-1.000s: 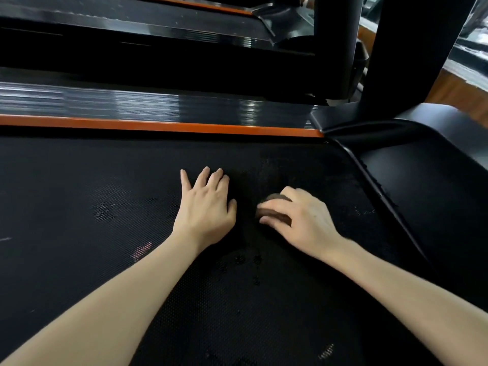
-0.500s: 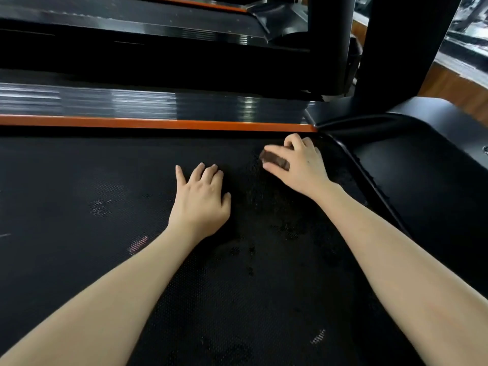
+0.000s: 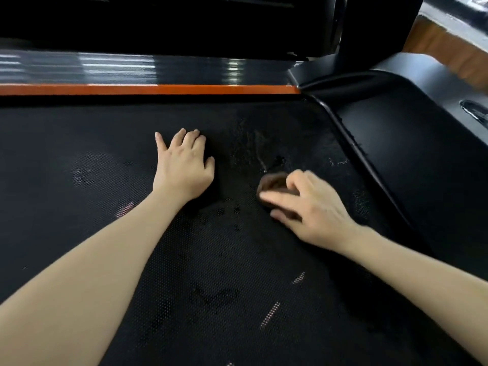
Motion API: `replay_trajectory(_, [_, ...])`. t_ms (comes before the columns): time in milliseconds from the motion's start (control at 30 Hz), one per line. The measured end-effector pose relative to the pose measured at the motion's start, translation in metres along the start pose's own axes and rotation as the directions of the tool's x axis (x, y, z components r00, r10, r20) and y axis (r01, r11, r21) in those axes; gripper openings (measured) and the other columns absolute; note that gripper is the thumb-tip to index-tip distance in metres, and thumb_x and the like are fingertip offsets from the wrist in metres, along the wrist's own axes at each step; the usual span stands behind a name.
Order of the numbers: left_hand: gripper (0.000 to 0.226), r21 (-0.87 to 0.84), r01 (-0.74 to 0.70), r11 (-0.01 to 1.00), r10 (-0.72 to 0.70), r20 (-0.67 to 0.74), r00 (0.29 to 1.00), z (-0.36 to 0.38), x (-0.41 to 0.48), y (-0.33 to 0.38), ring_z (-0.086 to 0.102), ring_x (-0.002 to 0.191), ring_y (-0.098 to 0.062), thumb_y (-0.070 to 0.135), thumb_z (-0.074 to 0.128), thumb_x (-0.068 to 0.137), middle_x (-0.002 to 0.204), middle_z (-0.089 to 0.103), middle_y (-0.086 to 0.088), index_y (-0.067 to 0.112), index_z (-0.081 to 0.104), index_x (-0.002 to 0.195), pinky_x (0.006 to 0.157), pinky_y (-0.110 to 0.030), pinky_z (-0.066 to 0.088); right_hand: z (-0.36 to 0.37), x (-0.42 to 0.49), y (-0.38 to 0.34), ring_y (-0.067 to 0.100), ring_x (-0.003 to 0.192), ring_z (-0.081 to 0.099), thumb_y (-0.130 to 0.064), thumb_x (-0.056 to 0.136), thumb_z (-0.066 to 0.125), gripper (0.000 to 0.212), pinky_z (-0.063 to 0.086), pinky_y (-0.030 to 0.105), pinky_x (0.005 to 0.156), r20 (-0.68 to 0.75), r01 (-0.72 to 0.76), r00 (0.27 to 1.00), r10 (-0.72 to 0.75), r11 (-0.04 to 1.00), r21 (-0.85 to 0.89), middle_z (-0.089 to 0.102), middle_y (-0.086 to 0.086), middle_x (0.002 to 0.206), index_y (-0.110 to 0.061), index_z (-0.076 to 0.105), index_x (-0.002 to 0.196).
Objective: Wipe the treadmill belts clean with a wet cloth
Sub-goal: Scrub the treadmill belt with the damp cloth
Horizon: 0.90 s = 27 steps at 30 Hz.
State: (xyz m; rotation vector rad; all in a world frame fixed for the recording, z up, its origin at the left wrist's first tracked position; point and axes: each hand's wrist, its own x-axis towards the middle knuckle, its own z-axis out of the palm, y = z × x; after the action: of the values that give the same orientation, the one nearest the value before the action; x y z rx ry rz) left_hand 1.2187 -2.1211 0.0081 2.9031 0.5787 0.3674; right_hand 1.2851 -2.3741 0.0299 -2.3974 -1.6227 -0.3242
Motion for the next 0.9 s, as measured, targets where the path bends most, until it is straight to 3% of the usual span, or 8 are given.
replay_trajectory(100, [0.052,-0.005,0.003,1.000,-0.003,0.004,1.000,0.001,0.000,-0.001,0.023,0.141,-0.027,0.034,0.044,0.093,0.148,0.037,-0.007,0.008,0.043,0.138,0.113,-0.060,0.004,0.007,0.027,0.002,0.028,0.081,0.048,-0.057,0.086,0.045,0.047,0.045,0.041,0.067,-0.047,-0.156,0.987,0.152,0.984,-0.088,0.051,0.009,0.095,-0.030,0.069,0.116])
replay_trajectory(333, [0.052,-0.004,0.004,1.000,-0.004,0.003,1.000,0.002,0.002,-0.002,0.022,0.142,-0.027,0.034,0.043,0.094,0.149,0.036,-0.008,0.008,0.042,0.138,0.113,-0.059,0.004,-0.007,0.028,0.003,0.028,0.088,0.050,-0.060,0.086,0.043,0.053,0.045,0.039,0.070,-0.094,-0.202,0.976,0.196,0.977,-0.065,0.055,0.008,0.104,-0.029,0.063,0.124])
replay_trajectory(433, [0.051,-0.012,-0.004,1.000,0.004,0.003,1.000,0.002,0.002,-0.001,0.021,0.142,-0.027,0.033,0.043,0.094,0.149,0.036,-0.008,0.008,0.042,0.138,0.114,-0.059,0.004,0.012,0.036,-0.002,0.026,0.088,0.053,-0.061,0.083,0.046,0.055,0.049,0.036,0.066,-0.021,-0.241,0.970,0.241,0.971,0.006,0.052,0.007,0.109,-0.029,0.062,0.126])
replay_trajectory(533, [0.051,-0.015,-0.010,1.000,0.010,0.012,1.000,0.000,0.001,-0.001,0.020,0.142,-0.027,0.034,0.043,0.094,0.149,0.035,-0.008,0.008,0.042,0.138,0.114,-0.059,0.004,0.007,0.011,-0.022,0.021,0.082,0.055,-0.057,0.084,0.046,0.053,0.044,0.027,0.064,-0.021,-0.321,0.946,0.324,0.942,0.099,0.050,0.003,0.102,-0.027,0.063,0.124])
replay_trajectory(667, [0.051,-0.005,0.000,1.000,0.000,0.027,1.000,-0.001,0.001,-0.002,0.020,0.142,-0.028,0.034,0.043,0.095,0.149,0.035,-0.008,0.008,0.041,0.139,0.114,-0.059,0.003,-0.022,-0.078,-0.064,0.015,0.077,0.055,-0.051,0.085,0.053,0.048,0.048,0.024,0.061,0.053,-0.182,0.983,0.175,0.963,0.197,0.050,0.001,0.097,-0.025,0.064,0.123])
replay_trajectory(733, [0.051,0.002,0.001,1.000,-0.001,0.037,0.999,0.000,0.002,-0.001,0.020,0.142,-0.029,0.034,0.043,0.095,0.149,0.035,-0.009,0.008,0.041,0.138,0.114,-0.059,0.003,-0.026,-0.085,-0.056,0.017,0.075,0.056,-0.048,0.085,0.055,0.043,0.051,0.027,0.058,0.028,-0.155,0.988,0.153,0.975,0.157,0.052,0.002,0.093,-0.025,0.066,0.120])
replay_trajectory(800, [0.051,0.025,-0.001,1.000,0.000,0.046,0.999,-0.003,0.001,-0.001,0.022,0.141,-0.030,0.034,0.042,0.094,0.148,0.036,-0.010,0.007,0.041,0.138,0.113,-0.060,0.003,-0.016,-0.057,-0.036,0.022,0.071,0.058,-0.048,0.085,0.054,0.040,0.051,0.031,0.056,-0.041,-0.275,0.959,0.279,0.958,0.082,0.054,0.004,0.088,-0.025,0.068,0.114])
replay_trajectory(900, [0.050,0.056,-0.004,0.998,0.003,0.011,1.000,-0.014,-0.008,0.005,0.026,0.139,-0.032,0.030,0.044,0.094,0.146,0.041,-0.012,0.010,0.041,0.139,0.113,-0.060,0.002,0.002,-0.016,-0.016,0.029,0.079,0.058,-0.047,0.086,0.053,0.036,0.049,0.036,0.065,-0.156,-0.503,0.853,0.498,0.864,0.007,0.055,0.008,0.095,-0.027,0.068,0.112])
